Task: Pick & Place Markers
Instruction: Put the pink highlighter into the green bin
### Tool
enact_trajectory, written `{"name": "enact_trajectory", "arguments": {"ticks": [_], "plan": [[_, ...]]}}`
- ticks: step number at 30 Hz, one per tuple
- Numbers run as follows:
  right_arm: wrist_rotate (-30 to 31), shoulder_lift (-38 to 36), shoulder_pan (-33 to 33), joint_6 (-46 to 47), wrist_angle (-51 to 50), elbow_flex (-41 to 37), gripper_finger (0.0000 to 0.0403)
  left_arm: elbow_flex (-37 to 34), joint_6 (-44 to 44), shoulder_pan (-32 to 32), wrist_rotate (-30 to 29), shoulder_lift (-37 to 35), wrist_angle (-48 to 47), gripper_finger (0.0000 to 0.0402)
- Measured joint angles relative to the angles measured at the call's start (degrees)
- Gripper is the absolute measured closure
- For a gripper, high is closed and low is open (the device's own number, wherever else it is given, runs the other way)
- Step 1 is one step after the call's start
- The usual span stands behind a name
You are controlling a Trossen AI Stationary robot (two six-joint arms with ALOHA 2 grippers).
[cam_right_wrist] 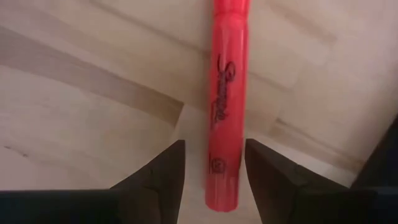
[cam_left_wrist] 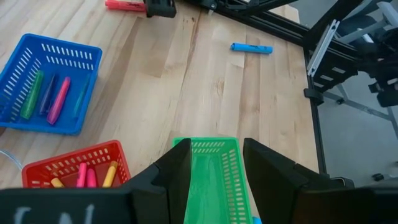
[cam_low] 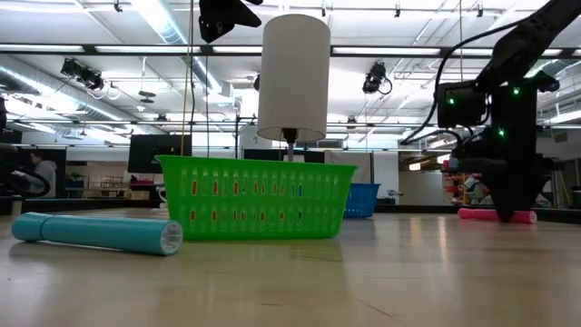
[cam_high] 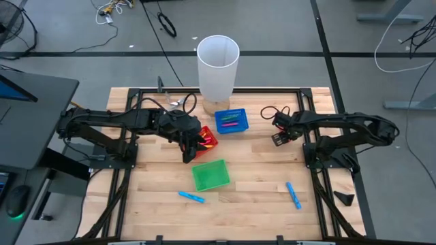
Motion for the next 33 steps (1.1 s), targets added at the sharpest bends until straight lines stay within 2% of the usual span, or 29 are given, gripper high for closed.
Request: {"name": "enact_trajectory", "arguments": {"ticks": [7, 16, 24, 28, 33], "plan": [[-0.18, 2.91, 0.04, 1.17, 0.92, -0.55, 0.0244, 0.00, 0.00, 0.01, 0.02, 0.00, -0.03, 0.0250], [-2.50, 2.90, 0.05, 1.18, 1.57, -0.53, 0.0357, 0.00, 0.00, 0.01, 0.02, 0.00, -0.05, 0.0250], [-4.56, 3.37, 1.77, 1.08, -2.52, 2.68, 0.0357, 0.00, 0.00, 0.00, 0.02, 0.00, -0.03, 0.0250], [-5.24, 3.25, 4.46, 1.60, -5.41, 6.86, 0.0357, 0.00, 0.00, 0.00, 0.02, 0.00, -0.04, 0.0250], [-4.95, 3.12, 9.26, 3.53, -13.90, 13.25, 0.0357, 0.00, 0.00, 0.01, 0.02, 0.00, -0.03, 0.0250]]}}
